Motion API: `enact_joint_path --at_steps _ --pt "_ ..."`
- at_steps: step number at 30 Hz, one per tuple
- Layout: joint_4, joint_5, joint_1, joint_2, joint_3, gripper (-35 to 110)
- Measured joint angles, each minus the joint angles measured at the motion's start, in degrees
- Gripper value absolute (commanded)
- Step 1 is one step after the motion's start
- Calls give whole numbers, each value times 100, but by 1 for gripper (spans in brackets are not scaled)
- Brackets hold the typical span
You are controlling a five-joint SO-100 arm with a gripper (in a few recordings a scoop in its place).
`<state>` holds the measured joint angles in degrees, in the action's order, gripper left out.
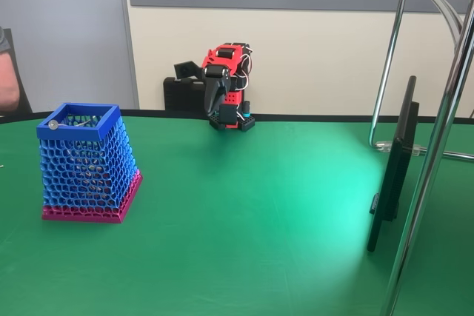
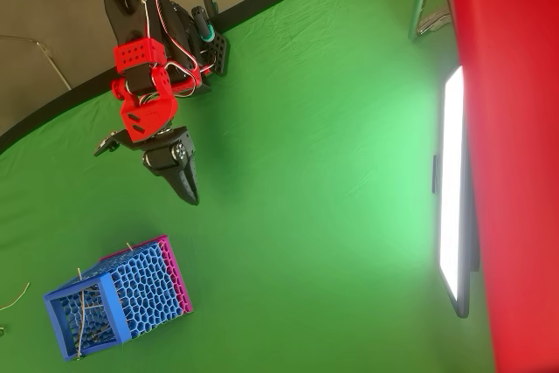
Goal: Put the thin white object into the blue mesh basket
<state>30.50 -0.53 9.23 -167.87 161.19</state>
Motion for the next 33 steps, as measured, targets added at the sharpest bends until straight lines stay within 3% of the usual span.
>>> enact_joint_path --at_steps 9,33 --pt "1310 -554 -527 -1608 932 0" --pt "1854 -396 -861 -2224 1503 1"
